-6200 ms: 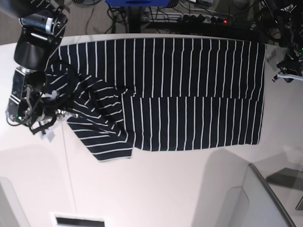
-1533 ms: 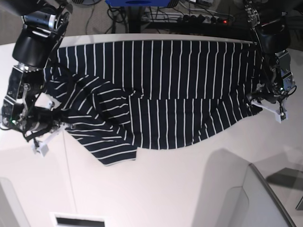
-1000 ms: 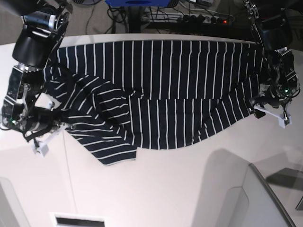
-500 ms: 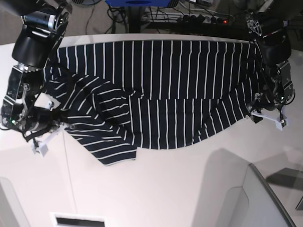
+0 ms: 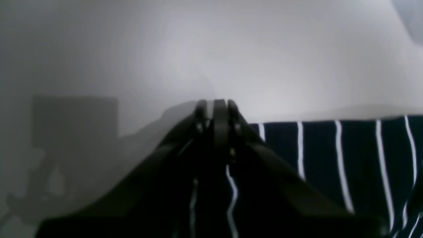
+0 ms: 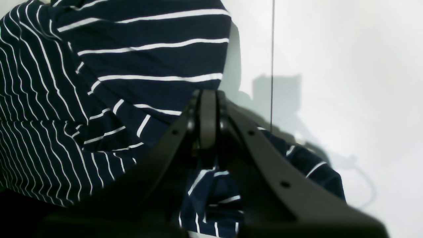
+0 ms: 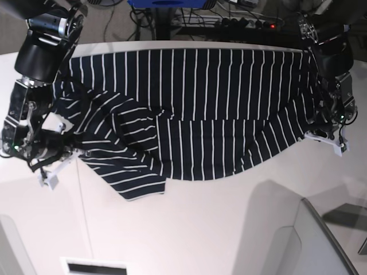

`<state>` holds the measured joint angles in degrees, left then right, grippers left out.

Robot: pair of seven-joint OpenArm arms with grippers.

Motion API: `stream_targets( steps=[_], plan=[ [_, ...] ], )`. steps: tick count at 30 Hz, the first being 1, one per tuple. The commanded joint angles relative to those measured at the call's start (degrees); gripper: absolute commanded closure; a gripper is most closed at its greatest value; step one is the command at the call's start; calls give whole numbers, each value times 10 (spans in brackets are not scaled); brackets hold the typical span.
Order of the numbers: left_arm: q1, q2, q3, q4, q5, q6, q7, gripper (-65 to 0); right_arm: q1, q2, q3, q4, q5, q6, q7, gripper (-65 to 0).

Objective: Layout the t-shirt on the table in an organized manner, then fold the t-shirt properly
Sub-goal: 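Fold the grasped side inward with the left gripper toward the shirt center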

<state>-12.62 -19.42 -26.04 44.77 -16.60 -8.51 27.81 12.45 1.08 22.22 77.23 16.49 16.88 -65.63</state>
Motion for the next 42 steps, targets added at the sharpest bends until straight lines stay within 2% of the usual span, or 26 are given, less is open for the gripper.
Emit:
stream_targets(
  steps=[1, 6, 14, 21, 25, 34, 42],
  plan=[
    [-8, -14, -1, 23, 0, 2, -14, 0, 16, 5, -2, 9, 6, 0, 7, 0],
    [-11, -19, -1, 103, -3, 2, 44, 0, 25, 5, -3, 9, 6, 0, 27, 0],
    [-38, -19, -1, 204, 0, 2, 96, 0, 53, 6, -4, 9, 6, 1, 30, 0],
    [-53, -19, -1, 260, -4, 2, 96, 0, 86, 20, -4, 10, 6, 1, 34, 0],
    [-62, -19, -1, 281, -4, 2, 96, 0, 89, 31, -4, 9, 6, 1, 63, 0],
    [-62, -18, -1, 282, -5, 2, 96, 0, 87, 32, -4, -20, 6, 1, 85, 0],
    [-60, -19, -1, 282, -5, 2, 96, 0, 83, 32, -5, -27, 5, 2, 130, 0]
  ],
)
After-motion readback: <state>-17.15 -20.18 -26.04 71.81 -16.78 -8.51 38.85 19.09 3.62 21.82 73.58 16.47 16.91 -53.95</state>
